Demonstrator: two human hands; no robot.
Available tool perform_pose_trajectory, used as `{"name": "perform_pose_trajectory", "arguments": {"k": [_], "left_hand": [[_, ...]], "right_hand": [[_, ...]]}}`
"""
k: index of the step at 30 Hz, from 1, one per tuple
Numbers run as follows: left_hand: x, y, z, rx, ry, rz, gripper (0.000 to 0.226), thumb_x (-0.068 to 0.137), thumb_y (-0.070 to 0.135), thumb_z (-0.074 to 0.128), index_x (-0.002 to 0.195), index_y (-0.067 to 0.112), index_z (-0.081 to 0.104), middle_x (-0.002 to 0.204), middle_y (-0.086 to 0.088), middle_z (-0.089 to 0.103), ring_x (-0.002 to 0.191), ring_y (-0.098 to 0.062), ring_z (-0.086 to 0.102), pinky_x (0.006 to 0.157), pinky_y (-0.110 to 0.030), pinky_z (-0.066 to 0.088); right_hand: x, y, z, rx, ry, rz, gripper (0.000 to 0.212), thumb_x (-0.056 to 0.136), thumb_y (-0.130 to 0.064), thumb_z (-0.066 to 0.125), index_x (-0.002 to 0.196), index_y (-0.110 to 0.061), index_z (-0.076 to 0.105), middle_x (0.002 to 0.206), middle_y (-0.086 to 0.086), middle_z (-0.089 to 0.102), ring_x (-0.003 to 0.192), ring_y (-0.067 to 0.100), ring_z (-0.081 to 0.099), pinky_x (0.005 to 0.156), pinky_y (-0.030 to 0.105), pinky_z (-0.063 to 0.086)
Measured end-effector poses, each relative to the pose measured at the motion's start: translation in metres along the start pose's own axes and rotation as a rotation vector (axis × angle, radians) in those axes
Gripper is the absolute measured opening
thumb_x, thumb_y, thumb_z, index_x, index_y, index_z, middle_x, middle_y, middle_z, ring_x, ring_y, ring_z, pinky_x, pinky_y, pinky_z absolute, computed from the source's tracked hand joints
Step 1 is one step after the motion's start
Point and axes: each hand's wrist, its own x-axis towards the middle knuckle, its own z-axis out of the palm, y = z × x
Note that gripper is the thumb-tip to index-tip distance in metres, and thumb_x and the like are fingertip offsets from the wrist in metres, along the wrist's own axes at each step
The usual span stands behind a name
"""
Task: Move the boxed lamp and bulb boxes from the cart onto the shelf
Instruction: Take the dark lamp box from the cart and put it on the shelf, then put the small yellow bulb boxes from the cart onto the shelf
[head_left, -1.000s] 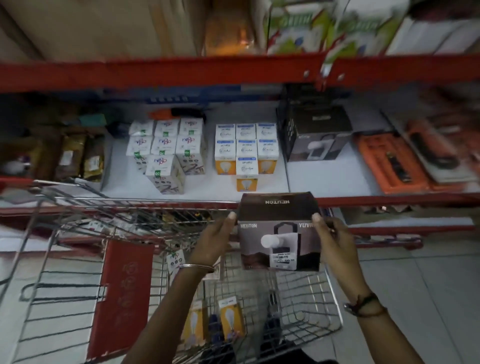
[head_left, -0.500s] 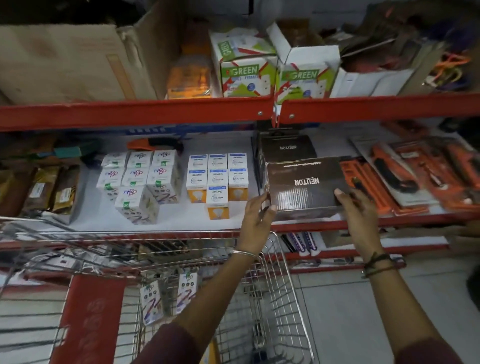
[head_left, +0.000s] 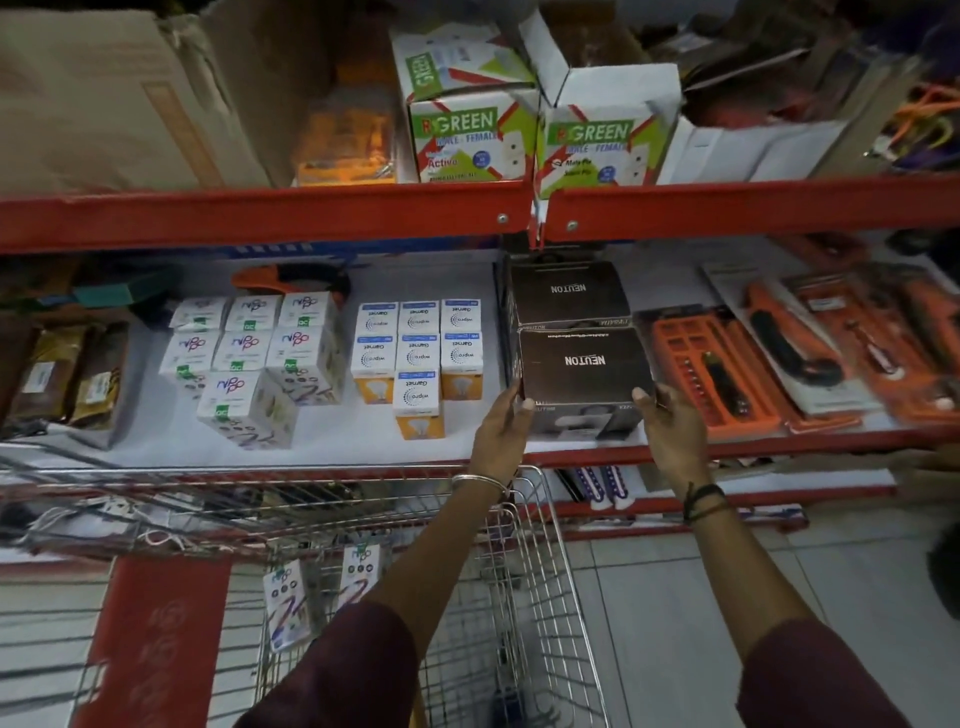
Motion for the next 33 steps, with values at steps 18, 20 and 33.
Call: {"name": "perform_pose_trajectory", "arguments": {"k": [18, 20, 33], "left_hand": [[-0.164, -0.211, -0.2, 0.683, -0.263, -0.301, 0.059, 0.088, 0.046, 0.042, 0.128, 0.003, 0.043, 0.133, -0.022, 0.05, 0.122, -0.034, 0.05, 0.099, -0.036, 0.04], [-0.171, -0.238, -0.216, 0.748, -0.308, -0.352, 0.055, 0.088, 0.028, 0.049, 0.132, -0.003, 0.038, 0.137, -0.026, 0.045, 0.125, -0.039, 0.046, 0.104, -0.041, 0.038], [-0.174, -0.344, -0.255, 0.841, -0.656, -0.517, 0.074, 0.089, 0.024, 0.057, 0.141, -0.002, 0.013, 0.154, -0.021, 0.013, 0.142, -0.029, 0.018, 0.114, -0.029, 0.017]], "right_hand": [[-0.217, 0.081, 0.184, -0.271, -0.615, -0.101, 0.028, 0.094, -0.016, 0.056, 0.12, -0.008, 0.056, 0.12, 0.01, 0.061, 0.107, 0.023, 0.059, 0.087, 0.019, 0.045], [-0.225, 0.099, 0.214, -0.329, -0.759, -0.047, 0.033, 0.096, -0.018, 0.052, 0.127, -0.009, 0.051, 0.13, 0.011, 0.056, 0.116, 0.026, 0.054, 0.097, 0.035, 0.047], [-0.238, 0.185, 0.304, -1.012, -1.422, -0.025, 0.087, 0.087, -0.037, 0.063, 0.148, -0.005, 0.011, 0.157, 0.017, 0.016, 0.141, 0.034, 0.025, 0.114, 0.043, 0.027]]}}
